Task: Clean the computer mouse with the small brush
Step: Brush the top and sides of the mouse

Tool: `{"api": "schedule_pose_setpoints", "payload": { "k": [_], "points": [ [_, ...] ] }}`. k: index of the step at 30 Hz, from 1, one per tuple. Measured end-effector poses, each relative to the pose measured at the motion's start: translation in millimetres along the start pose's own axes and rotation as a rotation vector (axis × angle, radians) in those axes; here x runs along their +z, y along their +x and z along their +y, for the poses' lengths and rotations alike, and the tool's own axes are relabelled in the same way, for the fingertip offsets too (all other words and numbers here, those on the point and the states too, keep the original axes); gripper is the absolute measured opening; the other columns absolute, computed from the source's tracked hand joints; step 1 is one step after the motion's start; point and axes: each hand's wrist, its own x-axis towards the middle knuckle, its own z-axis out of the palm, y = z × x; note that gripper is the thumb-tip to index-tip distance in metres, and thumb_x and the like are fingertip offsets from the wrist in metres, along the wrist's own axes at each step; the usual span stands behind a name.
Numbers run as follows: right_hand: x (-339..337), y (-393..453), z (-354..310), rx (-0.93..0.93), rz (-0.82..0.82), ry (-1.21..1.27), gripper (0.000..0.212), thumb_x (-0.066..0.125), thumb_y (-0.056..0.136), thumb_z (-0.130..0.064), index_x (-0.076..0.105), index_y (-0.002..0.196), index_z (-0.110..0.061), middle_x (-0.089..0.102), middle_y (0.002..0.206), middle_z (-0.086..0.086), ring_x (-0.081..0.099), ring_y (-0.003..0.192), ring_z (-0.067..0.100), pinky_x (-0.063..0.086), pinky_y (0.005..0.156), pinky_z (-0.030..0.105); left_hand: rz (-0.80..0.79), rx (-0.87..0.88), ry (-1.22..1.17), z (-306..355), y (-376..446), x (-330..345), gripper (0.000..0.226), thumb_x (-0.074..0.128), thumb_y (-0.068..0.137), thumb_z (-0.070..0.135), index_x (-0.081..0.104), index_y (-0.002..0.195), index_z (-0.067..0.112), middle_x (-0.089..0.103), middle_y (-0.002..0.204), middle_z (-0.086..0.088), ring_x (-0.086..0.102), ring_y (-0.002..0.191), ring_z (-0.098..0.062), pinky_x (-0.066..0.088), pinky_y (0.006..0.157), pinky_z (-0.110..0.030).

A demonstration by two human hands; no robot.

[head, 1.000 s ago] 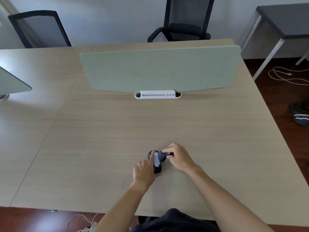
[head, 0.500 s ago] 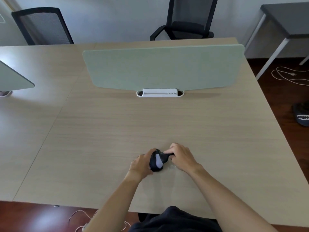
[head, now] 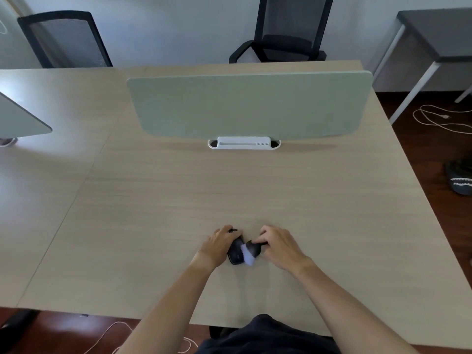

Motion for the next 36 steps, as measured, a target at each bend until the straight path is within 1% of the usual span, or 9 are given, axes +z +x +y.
{"api": "schedule_pose_setpoints", "payload": {
  "k": [5, 9, 14, 17, 19, 26, 29, 31, 36],
  "points": [
    [-3.5, -1.4, 2.3, 0.095, 0.096, 0.120, 0.039, 0.054, 0.085, -0.001, 0.074, 0.110, -0.023, 0.063, 0.103, -0.003, 0.058, 0.091, 0.019, 0.045, 0.079, 0.029, -0.005, 0.030, -0.083, -4.6, 4.2, 5.3, 0.064, 0.049, 0.085, -0.004, 0.038, 0.139, 0.028, 0.041, 0.138, -0.006, 0.052, 0.118, -0.038, 0.048, 0.095, -0.046],
    [9.7, -4.4, -10.1, 0.036, 0.026, 0.149, 0.041, 0.054, 0.084, 0.000, 0.076, 0.106, -0.025, 0.062, 0.101, -0.003, 0.058, 0.090, 0.018, 0.049, 0.079, 0.031, -0.003, 0.043, -0.121, -3.6, 6.7, 5.0, 0.056, 0.052, 0.084, -0.002, 0.045, 0.134, 0.023, 0.046, 0.129, -0.008, 0.054, 0.113, -0.036, 0.049, 0.094, -0.043],
    [8.5, -7.9, 10.8, 0.096, 0.060, -0.010, 0.033, 0.054, 0.080, 0.001, 0.077, 0.094, -0.018, 0.063, 0.095, 0.001, 0.060, 0.088, 0.026, 0.048, 0.073, 0.036, 0.015, 0.020, -0.126, -4.4, 8.7, 5.8, 0.047, 0.048, 0.087, -0.002, 0.048, 0.130, 0.017, 0.049, 0.120, -0.011, 0.056, 0.107, -0.035, 0.050, 0.086, -0.039],
    [4.3, -9.3, 17.0, 0.175, 0.128, 0.107, 0.028, 0.063, 0.081, 0.000, 0.077, 0.098, -0.017, 0.059, 0.086, -0.003, 0.057, 0.082, 0.019, 0.045, 0.072, 0.033, 0.038, 0.011, -0.144, -4.2, 8.5, 7.0, 0.044, 0.047, 0.090, 0.000, 0.049, 0.132, 0.016, 0.050, 0.118, -0.012, 0.057, 0.106, -0.035, 0.049, 0.087, -0.039],
    [3.6, -9.8, 11.4, 0.148, 0.088, 0.198, 0.028, 0.071, 0.077, -0.002, 0.078, 0.098, -0.019, 0.056, 0.079, -0.004, 0.054, 0.074, 0.016, 0.047, 0.069, 0.033, 0.046, 0.005, -0.143, -2.4, 8.3, 7.2, 0.045, 0.049, 0.087, -0.002, 0.051, 0.129, 0.016, 0.052, 0.117, -0.012, 0.057, 0.105, -0.035, 0.048, 0.086, -0.038],
    [10.2, -2.5, 0.7, 0.099, 0.014, 0.323, 0.028, 0.073, 0.070, -0.005, 0.080, 0.092, -0.020, 0.051, 0.068, -0.013, 0.051, 0.062, 0.001, 0.040, 0.059, 0.012, 0.019, -0.046, -0.150, 2.9, 7.8, 1.4, 0.030, 0.047, 0.079, -0.004, 0.055, 0.101, 0.015, 0.054, 0.099, -0.008, 0.059, 0.093, -0.034, 0.047, 0.070, -0.037],
    [17.1, -3.4, -1.9, 0.079, -0.020, 0.259, 0.024, 0.068, 0.075, -0.004, 0.079, 0.093, -0.017, 0.058, 0.078, -0.004, 0.059, 0.076, 0.017, 0.049, 0.068, 0.026, 0.029, -0.075, -0.198, 4.8, 6.1, 2.1, 0.020, 0.044, 0.081, 0.001, 0.049, 0.083, 0.021, 0.052, 0.089, -0.006, 0.060, 0.085, -0.035, 0.048, 0.065, -0.038],
    [18.5, -5.1, 1.5, 0.096, 0.056, 0.191, 0.024, 0.066, 0.080, -0.005, 0.078, 0.096, -0.018, 0.063, 0.089, 0.000, 0.061, 0.084, 0.021, 0.050, 0.074, 0.033, 0.046, -0.100, -0.240, 5.8, 3.8, 1.1, 0.016, 0.044, 0.085, 0.005, 0.052, 0.082, 0.019, 0.055, 0.091, -0.010, 0.060, 0.082, -0.034, 0.052, 0.071, -0.041],
    [1.3, -3.7, 19.0, 0.150, 0.283, 0.166, 0.026, 0.061, 0.076, 0.003, 0.079, 0.085, -0.014, 0.061, 0.078, 0.005, 0.058, 0.071, 0.023, 0.046, 0.061, 0.035, 0.043, -0.154, -0.237, -1.6, -0.9, 4.5, 0.023, 0.053, 0.077, -0.002, 0.057, 0.091, 0.015, 0.056, 0.097, -0.011, 0.058, 0.093, -0.037, 0.053, 0.077, -0.044]
  ]
}}
